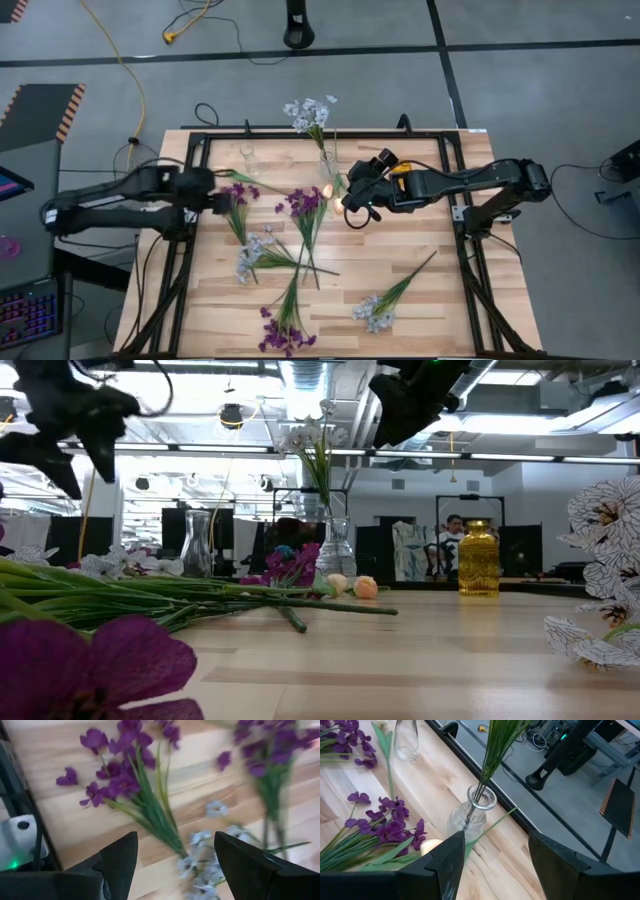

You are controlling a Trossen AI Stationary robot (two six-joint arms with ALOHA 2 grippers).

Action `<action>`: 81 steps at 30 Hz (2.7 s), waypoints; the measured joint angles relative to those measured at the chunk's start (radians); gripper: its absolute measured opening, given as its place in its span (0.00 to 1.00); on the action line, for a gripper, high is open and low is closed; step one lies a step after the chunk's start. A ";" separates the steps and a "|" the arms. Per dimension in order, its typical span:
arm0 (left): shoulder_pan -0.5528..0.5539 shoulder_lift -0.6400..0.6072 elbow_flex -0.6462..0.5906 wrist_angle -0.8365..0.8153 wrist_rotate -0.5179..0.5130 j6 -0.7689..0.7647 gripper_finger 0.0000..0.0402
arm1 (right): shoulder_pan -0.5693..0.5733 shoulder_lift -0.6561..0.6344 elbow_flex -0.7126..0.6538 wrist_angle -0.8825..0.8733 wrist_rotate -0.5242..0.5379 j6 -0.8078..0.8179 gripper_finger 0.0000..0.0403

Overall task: Sort flowers into vase by color
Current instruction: Put the top left violet flowers into the left transparent vase

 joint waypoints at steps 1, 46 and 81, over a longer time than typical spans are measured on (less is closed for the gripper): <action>0.000 0.031 0.000 0.002 0.004 0.004 0.63 | 0.000 0.000 0.000 0.000 0.000 0.000 0.61; -0.026 0.767 0.000 0.246 0.023 -0.071 0.63 | 0.000 0.000 0.000 -0.039 0.000 0.000 0.61; -0.026 0.801 -0.001 0.230 0.018 0.087 0.04 | 0.000 0.000 0.000 -0.054 0.000 0.000 0.61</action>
